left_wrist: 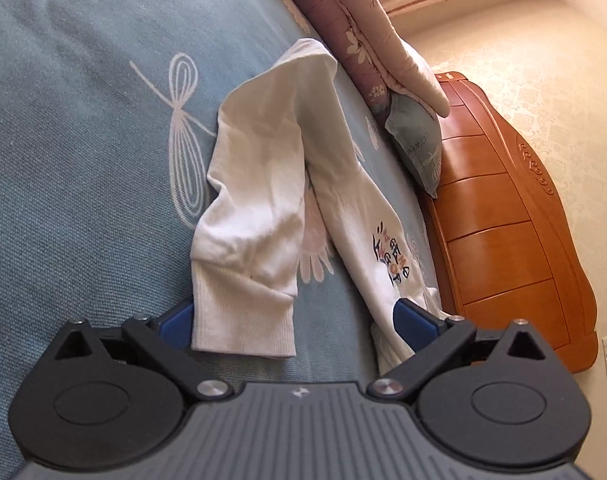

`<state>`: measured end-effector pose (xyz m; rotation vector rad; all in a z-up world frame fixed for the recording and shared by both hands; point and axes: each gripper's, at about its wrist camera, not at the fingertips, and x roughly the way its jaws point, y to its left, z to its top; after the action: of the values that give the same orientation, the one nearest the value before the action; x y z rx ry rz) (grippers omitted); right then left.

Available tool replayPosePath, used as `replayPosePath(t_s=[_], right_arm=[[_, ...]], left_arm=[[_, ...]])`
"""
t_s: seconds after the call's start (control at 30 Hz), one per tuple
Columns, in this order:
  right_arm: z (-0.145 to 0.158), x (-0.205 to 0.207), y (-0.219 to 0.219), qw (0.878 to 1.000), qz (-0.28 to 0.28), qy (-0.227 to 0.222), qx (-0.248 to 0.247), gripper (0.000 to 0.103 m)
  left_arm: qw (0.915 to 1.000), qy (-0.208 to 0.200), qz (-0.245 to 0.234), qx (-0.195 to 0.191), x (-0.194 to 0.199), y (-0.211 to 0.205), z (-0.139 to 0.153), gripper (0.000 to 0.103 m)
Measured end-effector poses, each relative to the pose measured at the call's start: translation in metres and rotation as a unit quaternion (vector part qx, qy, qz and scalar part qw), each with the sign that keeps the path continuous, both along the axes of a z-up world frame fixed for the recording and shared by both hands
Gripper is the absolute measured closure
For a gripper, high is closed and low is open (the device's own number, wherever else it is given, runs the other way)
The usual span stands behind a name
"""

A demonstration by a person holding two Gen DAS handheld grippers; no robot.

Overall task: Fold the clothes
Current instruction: 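Move the left tool to the other sleeve cuff and grasp it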

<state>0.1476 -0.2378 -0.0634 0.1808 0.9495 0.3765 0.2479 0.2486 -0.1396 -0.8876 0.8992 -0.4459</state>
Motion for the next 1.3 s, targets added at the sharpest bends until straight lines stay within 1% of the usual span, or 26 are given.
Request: replayPosePath(t_s=[0.1,0.23,0.3,0.33,0.43,0.5,0.53,0.57,0.6,0.63,0.67,0.7,0.73,0.77,0.83,0.93,1.0,1.13,1.3], right_arm=[[-0.004,0.001,-0.004,1.0,-0.009,0.006,0.002,0.048],[-0.006,-0.001,0.0,1.0,-0.009,0.001,0.009,0.048],[-0.005,-0.004,0.002,1.0,-0.005,-0.001,0.006,0.048],[-0.005,-0.006,0.002,1.0,-0.004,-0.001,0.004,0.048],[-0.004,-0.011,-0.004,1.0,-0.01,-0.001,0.005,0.048],[-0.008,-0.011,-0.009,1.0,-0.02,0.006,0.01,0.048],[-0.01,-0.01,-0.011,1.0,-0.025,0.009,0.011,0.048],[-0.012,-0.009,-0.01,1.0,-0.028,0.011,0.009,0.048],[-0.013,-0.009,-0.009,0.999,-0.028,0.01,0.012,0.048],[-0.013,-0.01,-0.008,0.999,-0.028,0.009,0.016,0.048],[-0.013,-0.01,-0.006,0.999,-0.024,0.007,0.02,0.048],[-0.012,-0.012,-0.004,1.0,-0.021,0.005,0.021,0.048],[-0.011,-0.013,-0.003,1.0,-0.018,0.004,0.019,0.048],[-0.011,-0.015,-0.002,1.0,-0.016,0.002,0.016,0.048],[-0.011,-0.017,-0.004,1.0,-0.018,0.004,0.015,0.048],[-0.011,-0.017,-0.01,0.999,-0.033,0.007,0.013,0.048],[-0.008,-0.017,-0.014,0.999,-0.039,0.001,0.016,0.048],[-0.001,-0.019,-0.018,0.999,-0.042,-0.013,0.014,0.048],[0.005,-0.018,-0.022,0.999,-0.05,-0.021,0.006,0.048]], left_arm=[[0.9999,0.011,0.004,0.0,0.013,0.0,0.0,0.006],[0.9996,0.01,0.026,0.007,0.032,-0.006,0.001,0.005],[0.9996,0.011,0.025,0.003,0.025,-0.011,0.001,0.005],[0.9998,0.007,0.015,-0.008,0.018,-0.013,0.001,0.005],[0.9994,-0.017,-0.012,-0.028,-0.003,-0.017,-0.005,0.007],[0.9996,-0.014,-0.001,-0.024,-0.001,-0.013,-0.007,0.014],[0.9997,-0.012,0.004,-0.022,0.0,-0.011,-0.008,0.015],[0.9997,-0.01,0.012,-0.018,0.005,-0.01,-0.008,0.02],[0.9997,-0.007,0.019,-0.015,0.009,-0.01,-0.009,0.031],[0.9996,-0.004,0.029,-0.002,0.011,-0.011,-0.012,0.04],[0.9992,0.0,0.039,0.012,0.012,-0.012,-0.014,0.056],[0.9987,-0.001,0.051,0.006,0.01,-0.011,-0.019,0.065],[0.998,0.003,0.063,-0.003,0.006,-0.007,-0.025,0.071],[0.9971,0.007,0.075,-0.011,0.002,-0.003,-0.032,0.091],[0.9955,0.009,0.089,-0.032,-0.004,0.004,-0.04,0.092],[0.9958,0.028,0.087,0.006,0.0,-0.002,-0.028,0.092],[0.9949,0.045,0.09,0.009,0.006,-0.002,-0.022,0.093],[0.9945,0.028,0.082,0.059,0.007,0.01,0.0,0.096],[0.9876,0.017,0.109,0.112,0.008,0.054,0.03,0.096]])
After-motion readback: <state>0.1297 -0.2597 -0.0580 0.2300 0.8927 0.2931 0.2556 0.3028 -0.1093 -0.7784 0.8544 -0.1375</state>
